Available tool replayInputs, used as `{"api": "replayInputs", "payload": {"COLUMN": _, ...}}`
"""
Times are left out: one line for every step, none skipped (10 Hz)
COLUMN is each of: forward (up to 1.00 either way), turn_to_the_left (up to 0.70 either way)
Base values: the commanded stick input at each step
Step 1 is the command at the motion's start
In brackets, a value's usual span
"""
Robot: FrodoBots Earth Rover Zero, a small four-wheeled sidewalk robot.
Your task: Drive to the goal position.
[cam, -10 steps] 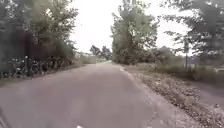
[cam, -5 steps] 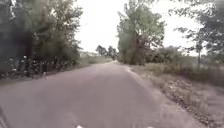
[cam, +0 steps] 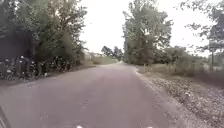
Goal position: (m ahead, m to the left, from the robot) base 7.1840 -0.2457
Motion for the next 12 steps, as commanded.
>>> {"api": "replayInputs", "payload": {"forward": 1.0, "turn_to_the_left": -0.09}}
{"api": "replayInputs", "payload": {"forward": 1.0, "turn_to_the_left": -0.11}}
{"api": "replayInputs", "payload": {"forward": 1.0, "turn_to_the_left": -0.11}}
{"api": "replayInputs", "payload": {"forward": 1.0, "turn_to_the_left": -0.11}}
{"api": "replayInputs", "payload": {"forward": 1.0, "turn_to_the_left": -0.11}}
{"api": "replayInputs", "payload": {"forward": 1.0, "turn_to_the_left": -0.11}}
{"api": "replayInputs", "payload": {"forward": 1.0, "turn_to_the_left": -0.11}}
{"api": "replayInputs", "payload": {"forward": 1.0, "turn_to_the_left": -0.11}}
{"api": "replayInputs", "payload": {"forward": 1.0, "turn_to_the_left": -0.11}}
{"api": "replayInputs", "payload": {"forward": 1.0, "turn_to_the_left": -0.11}}
{"api": "replayInputs", "payload": {"forward": 1.0, "turn_to_the_left": -0.11}}
{"api": "replayInputs", "payload": {"forward": 1.0, "turn_to_the_left": -0.11}}
